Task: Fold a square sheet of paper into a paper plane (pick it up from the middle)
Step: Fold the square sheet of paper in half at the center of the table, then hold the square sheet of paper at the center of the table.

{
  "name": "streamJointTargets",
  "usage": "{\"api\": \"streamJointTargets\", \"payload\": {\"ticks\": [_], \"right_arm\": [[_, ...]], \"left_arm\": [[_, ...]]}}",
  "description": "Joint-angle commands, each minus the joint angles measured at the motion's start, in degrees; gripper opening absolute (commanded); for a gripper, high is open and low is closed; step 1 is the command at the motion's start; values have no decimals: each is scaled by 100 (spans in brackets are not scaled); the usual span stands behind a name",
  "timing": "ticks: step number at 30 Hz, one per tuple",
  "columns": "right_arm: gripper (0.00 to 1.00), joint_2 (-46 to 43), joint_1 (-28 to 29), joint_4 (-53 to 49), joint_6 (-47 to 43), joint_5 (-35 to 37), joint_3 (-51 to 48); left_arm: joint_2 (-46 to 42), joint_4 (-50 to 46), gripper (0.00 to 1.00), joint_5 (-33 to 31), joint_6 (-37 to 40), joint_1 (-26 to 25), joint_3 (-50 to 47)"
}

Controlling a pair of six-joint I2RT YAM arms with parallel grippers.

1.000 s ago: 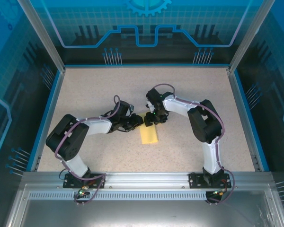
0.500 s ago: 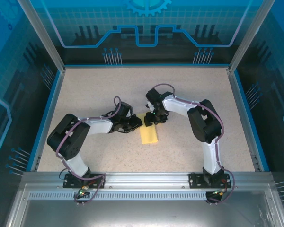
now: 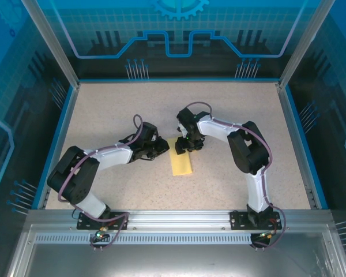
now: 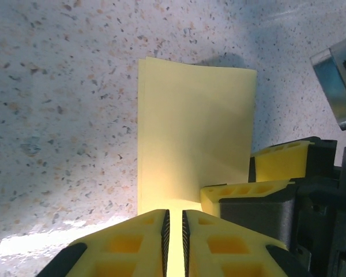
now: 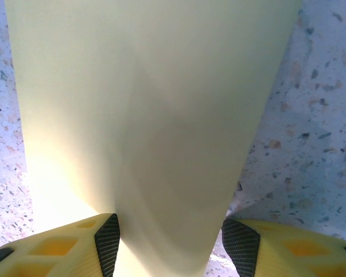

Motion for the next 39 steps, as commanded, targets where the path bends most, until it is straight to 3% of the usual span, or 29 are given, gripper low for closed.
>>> {"api": "streamJointTargets", "payload": {"ticks": [1, 22, 39], "right_arm": [[59, 689, 45, 108, -143, 416, -391], [58, 893, 45, 68, -249, 480, -261], [60, 980, 44, 90, -231, 418, -262]], "left_arm": [[-83, -270, 17, -139, 159, -35, 12], [439, -110, 17, 643, 328, -51, 288], [843, 58, 12, 727, 231, -214, 493]]}}
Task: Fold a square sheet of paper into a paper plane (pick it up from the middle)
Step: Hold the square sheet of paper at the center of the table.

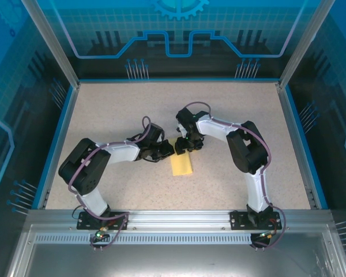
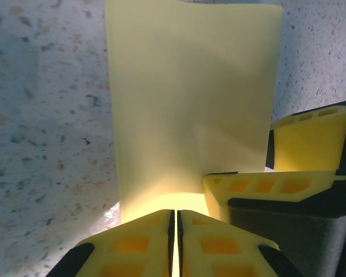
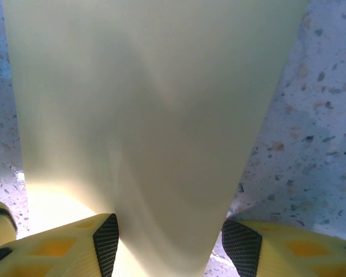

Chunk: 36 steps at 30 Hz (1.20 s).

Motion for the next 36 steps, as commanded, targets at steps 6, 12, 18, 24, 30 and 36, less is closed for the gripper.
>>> {"api": "streamJointTargets", "payload": {"ticks": [6, 12, 18, 24, 30, 36], "right_arm": [[60, 889, 33, 228, -101, 398, -406], [61, 924, 33, 232, -93, 381, -393], [61, 950, 38, 229, -85, 381, -393], [61, 971, 39, 241, -76, 389, -408], [61, 972, 37, 245, -75, 399, -419], [61, 942, 33, 241, -59, 362, -436]], "left_arm": [[72, -86, 12, 53, 112, -40, 153], [104, -95, 12, 62, 116, -44, 167], [138, -142, 11, 40, 114, -43, 161], [209, -132, 8, 13, 118, -39, 165], [290, -130, 7, -17, 126, -45, 152], [378, -164, 4, -156, 99, -43, 67]]}}
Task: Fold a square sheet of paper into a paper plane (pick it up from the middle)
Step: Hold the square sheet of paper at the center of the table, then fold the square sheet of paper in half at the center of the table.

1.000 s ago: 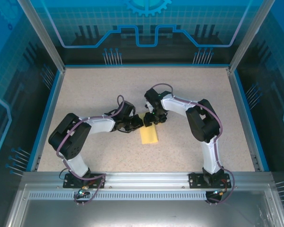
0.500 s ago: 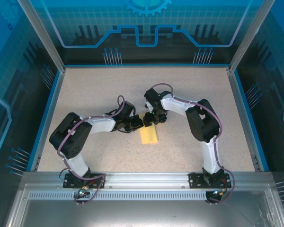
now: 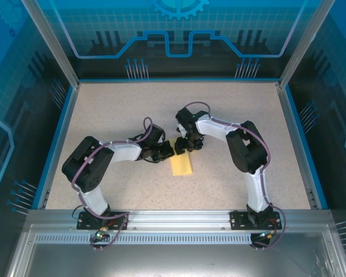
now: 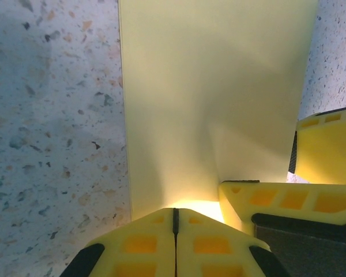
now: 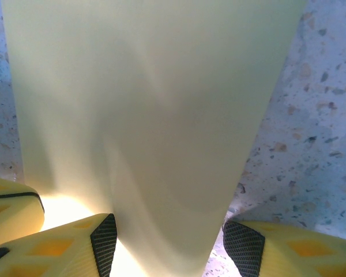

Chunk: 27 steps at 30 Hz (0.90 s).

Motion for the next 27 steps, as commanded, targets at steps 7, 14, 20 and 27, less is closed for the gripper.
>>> {"api": "streamJointTargets", "payload": {"ticks": [7, 14, 20, 27], "right_arm": [[62, 588, 22, 410, -3, -5, -498], [62, 217, 9, 315, 22, -226, -305], [61, -895, -224, 423, 281, -185, -397], [58, -1805, -331, 684, 88, -571, -705]], "left_arm": [[242, -320, 2, -258, -125, -30, -220], [331, -538, 1, -463, -40, -37, -285], [375, -562, 0, -475, 9, -31, -354], [421, -563, 0, -466, 47, -31, -367]]}}
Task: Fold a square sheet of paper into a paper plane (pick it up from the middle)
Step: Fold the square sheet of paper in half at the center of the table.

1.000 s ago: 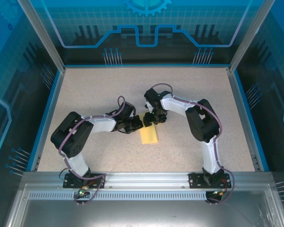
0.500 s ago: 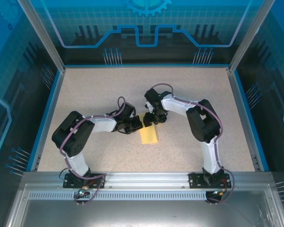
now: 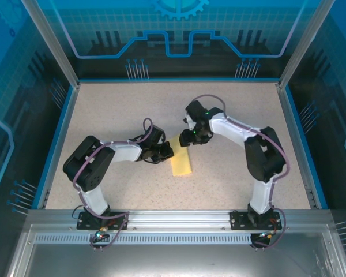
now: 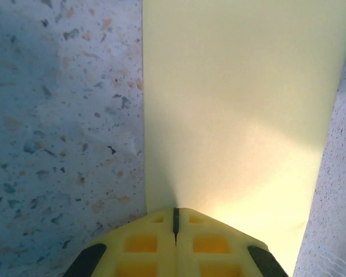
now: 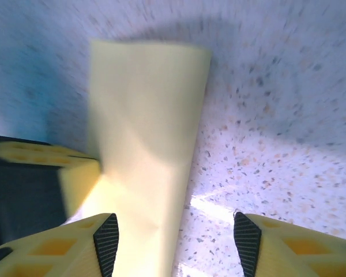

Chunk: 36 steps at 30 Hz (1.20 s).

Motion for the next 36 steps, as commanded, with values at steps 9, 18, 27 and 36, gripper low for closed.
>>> {"api": "streamJointTargets", "payload": {"ticks": [9, 18, 27, 36], "right_arm": [[18, 427, 182, 628, 23, -1599, 24], [4, 1060, 106, 656, -143, -1748, 55], [3, 1180, -154, 660, -486, -1779, -229], [5, 1143, -401, 1036, -694, -1937, -701]], "left_arm": [[395, -687, 0, -440, 49, -32, -304], [497, -654, 0, -440, -6, -32, -362], [542, -730, 0, -508, -34, -37, -374], [584, -759, 0, -543, -84, -29, -440]]}}
